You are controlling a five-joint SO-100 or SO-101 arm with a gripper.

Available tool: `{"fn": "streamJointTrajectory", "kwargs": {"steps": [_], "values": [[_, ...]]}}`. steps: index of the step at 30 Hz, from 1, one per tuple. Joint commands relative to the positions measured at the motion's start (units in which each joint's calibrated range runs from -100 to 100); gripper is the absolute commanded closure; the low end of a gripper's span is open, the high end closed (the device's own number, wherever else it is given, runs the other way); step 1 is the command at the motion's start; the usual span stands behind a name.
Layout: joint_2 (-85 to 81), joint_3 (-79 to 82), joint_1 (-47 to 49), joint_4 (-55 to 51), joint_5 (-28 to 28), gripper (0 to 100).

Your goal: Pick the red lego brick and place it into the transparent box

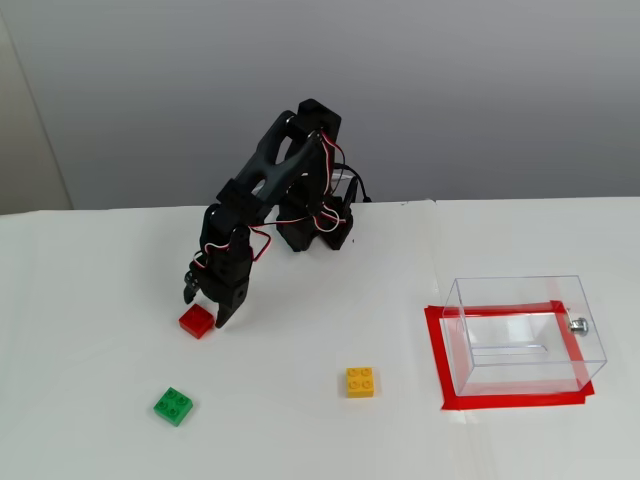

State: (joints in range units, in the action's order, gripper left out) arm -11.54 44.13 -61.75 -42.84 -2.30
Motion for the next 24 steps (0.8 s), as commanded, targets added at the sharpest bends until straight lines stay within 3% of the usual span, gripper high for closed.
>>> {"fn": "streamJointTrajectory", "kwargs": {"steps": [1,10,24], "values": [[0.05,-1.27,0.05,0.63,0.16,72],[0.13,0.72,-0.39,7.77,-0.37,72],[0.22,4.15,-1.65,7.86,-0.94,72]]}}
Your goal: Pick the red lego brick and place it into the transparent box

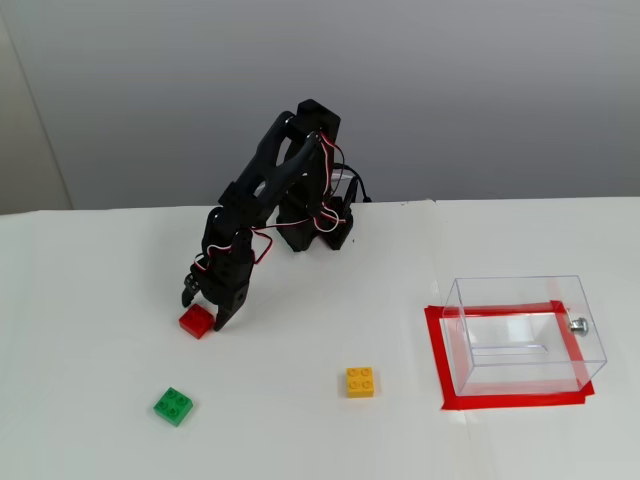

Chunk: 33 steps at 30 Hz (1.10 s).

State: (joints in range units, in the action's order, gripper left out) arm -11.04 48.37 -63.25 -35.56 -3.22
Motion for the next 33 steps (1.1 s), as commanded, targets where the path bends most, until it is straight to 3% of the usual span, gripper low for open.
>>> {"fn": "streamJointTrajectory", "kwargs": {"steps": [1,33], "values": [[-0.29,-0.09,-0.15,0.57,0.04,72],[-0.89,-0.99,-0.52,0.66,0.20,73]]}}
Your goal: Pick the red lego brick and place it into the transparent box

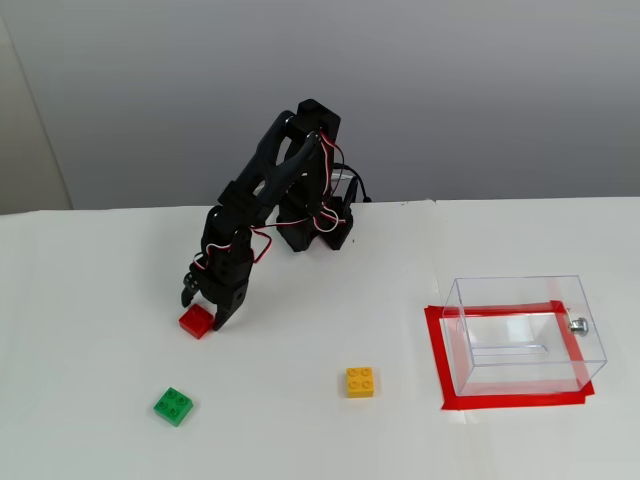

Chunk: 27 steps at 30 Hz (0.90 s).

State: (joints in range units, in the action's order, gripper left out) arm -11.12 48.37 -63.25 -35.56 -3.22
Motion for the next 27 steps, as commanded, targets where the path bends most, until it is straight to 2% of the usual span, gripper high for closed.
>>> {"fn": "streamJointTrajectory", "kwargs": {"steps": [1,8,27], "values": [[-0.80,-0.99,-0.82,0.66,0.25,73],[-0.72,-0.99,-1.63,0.66,0.04,85],[-5.30,-0.90,-1.34,-0.21,0.25,86]]}}
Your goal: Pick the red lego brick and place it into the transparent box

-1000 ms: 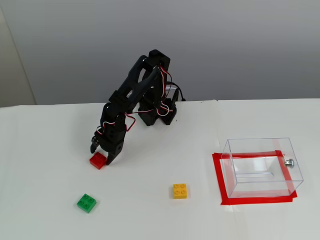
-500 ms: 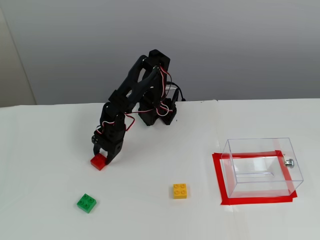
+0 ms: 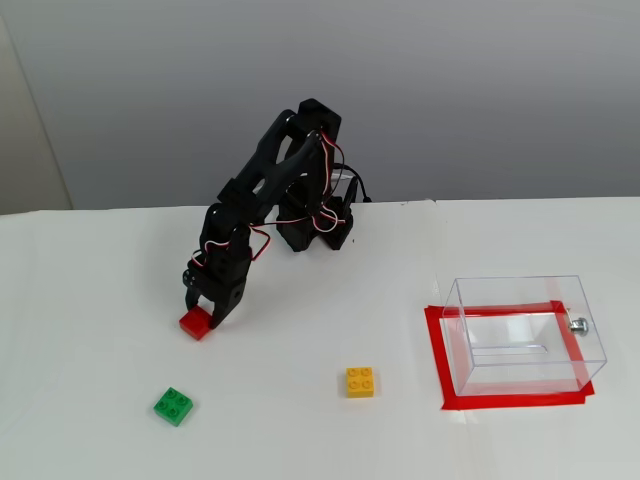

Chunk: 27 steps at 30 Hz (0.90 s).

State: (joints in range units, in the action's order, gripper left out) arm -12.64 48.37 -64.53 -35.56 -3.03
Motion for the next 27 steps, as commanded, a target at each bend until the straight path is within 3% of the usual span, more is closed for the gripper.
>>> {"fn": "streamJointTrajectory", "kwargs": {"steps": [1,12,27], "values": [[-4.63,-0.81,0.09,-0.21,0.05,86],[-16.84,-1.08,4.97,-8.83,0.31,86],[-30.59,-6.87,20.80,-18.92,7.26,86]]}}
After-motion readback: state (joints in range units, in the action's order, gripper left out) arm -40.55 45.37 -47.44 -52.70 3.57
